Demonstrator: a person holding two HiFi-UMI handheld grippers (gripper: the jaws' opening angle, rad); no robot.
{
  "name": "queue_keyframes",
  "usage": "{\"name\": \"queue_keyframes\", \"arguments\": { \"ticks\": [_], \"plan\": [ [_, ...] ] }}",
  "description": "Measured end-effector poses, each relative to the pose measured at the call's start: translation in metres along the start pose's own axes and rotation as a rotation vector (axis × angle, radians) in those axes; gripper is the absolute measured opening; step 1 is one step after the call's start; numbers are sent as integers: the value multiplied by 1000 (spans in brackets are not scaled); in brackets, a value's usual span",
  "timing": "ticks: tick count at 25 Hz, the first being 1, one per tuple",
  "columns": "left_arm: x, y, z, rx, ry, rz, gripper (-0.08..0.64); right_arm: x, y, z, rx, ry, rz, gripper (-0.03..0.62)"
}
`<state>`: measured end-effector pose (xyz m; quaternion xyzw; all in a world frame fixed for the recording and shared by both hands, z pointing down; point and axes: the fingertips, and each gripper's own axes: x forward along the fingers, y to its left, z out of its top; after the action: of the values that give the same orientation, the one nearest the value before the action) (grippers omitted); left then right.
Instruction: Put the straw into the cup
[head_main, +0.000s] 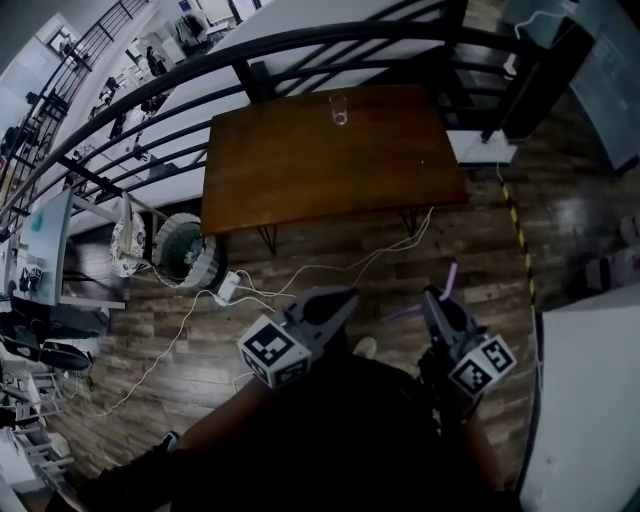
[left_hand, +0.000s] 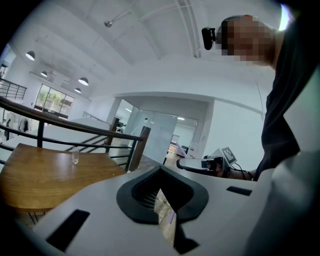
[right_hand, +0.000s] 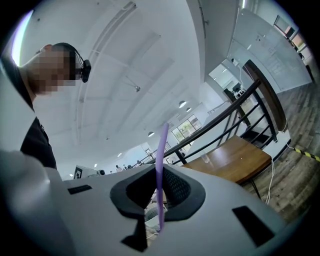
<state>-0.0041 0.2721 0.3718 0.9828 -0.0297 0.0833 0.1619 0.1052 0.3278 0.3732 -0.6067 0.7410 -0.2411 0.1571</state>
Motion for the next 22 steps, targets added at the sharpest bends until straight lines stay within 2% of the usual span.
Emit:
{"name": "queue_keyframes", "arguments": {
  "ticks": [9,15,22],
  "plan": [
    [13,61,11,-28,2,-4,11,61,-19,6,24,27,-16,31],
    [12,128,24,-42,12,-32,11,134,-30,11,12,47,-28,31],
    [-1,218,66,-19,2,-61,11,236,-30,43,-38,30,-40,31]
  ]
}}
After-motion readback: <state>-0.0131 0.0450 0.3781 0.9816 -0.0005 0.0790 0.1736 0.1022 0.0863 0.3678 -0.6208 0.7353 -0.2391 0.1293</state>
